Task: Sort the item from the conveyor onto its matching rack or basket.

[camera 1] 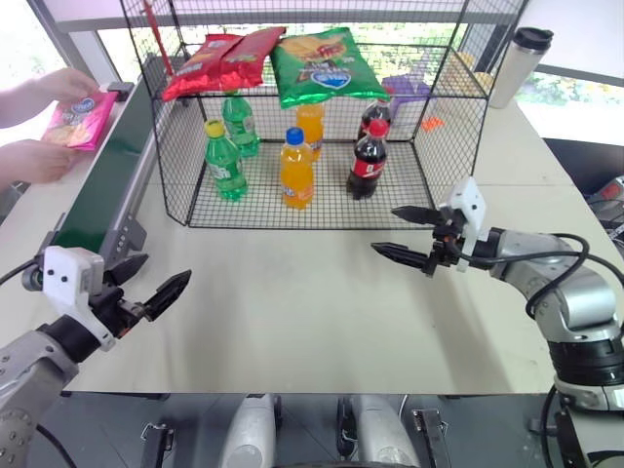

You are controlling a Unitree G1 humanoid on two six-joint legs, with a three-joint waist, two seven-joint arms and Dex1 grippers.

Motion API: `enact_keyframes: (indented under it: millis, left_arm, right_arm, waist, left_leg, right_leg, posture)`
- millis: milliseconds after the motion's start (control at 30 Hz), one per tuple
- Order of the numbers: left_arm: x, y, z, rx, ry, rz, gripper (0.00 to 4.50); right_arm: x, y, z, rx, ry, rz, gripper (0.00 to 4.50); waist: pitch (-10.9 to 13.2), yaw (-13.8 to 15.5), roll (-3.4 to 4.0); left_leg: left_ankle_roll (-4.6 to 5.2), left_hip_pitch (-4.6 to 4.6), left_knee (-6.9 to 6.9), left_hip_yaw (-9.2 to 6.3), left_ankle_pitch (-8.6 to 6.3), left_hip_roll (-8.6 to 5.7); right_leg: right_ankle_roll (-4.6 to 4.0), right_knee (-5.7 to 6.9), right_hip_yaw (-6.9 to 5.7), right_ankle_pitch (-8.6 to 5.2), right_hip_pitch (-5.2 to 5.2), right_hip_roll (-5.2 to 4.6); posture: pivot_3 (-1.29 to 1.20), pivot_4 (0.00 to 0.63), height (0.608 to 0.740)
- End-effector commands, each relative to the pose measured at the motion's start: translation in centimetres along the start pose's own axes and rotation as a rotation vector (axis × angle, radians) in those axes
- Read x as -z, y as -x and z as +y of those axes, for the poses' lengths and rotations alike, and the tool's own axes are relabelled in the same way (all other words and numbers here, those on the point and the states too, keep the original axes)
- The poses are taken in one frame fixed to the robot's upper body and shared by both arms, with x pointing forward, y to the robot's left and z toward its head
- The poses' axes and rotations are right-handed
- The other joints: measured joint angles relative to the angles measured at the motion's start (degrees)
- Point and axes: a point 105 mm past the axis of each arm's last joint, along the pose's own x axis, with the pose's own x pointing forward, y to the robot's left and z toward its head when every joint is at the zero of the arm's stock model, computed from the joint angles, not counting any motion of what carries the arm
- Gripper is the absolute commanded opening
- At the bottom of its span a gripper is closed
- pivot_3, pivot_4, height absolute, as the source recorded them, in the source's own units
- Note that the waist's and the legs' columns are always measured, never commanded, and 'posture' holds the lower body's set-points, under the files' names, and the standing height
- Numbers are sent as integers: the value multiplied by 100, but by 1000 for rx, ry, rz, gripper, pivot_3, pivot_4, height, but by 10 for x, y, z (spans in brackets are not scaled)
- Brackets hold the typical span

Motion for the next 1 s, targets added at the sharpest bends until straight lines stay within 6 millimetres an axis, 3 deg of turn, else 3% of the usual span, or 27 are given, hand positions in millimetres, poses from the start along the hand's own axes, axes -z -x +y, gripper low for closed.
enact_keyframes:
  millis: [33, 1000]
  left_arm:
    - [-8, -1, -4, 13, -31, -35, 4443]
    - [-9, -5, -3, -3, -38, -47, 4443]
  right_arm:
    - [-8, 0, 1, -2, 33, -30, 4500]
    - [-5, -7, 0, 2, 44, -31, 4500]
  waist:
    - [0, 0, 0]
    - [-2, -1, -2]
  left_leg:
    - [0, 0, 0, 0, 0, 0]
    - [1, 12, 19, 5, 1, -1]
  right_leg:
    - [1, 1, 0, 0, 0, 0]
    - [3, 47, 13, 1, -3, 0]
  posture:
    - [0, 150, 740]
    - [0, 150, 740]
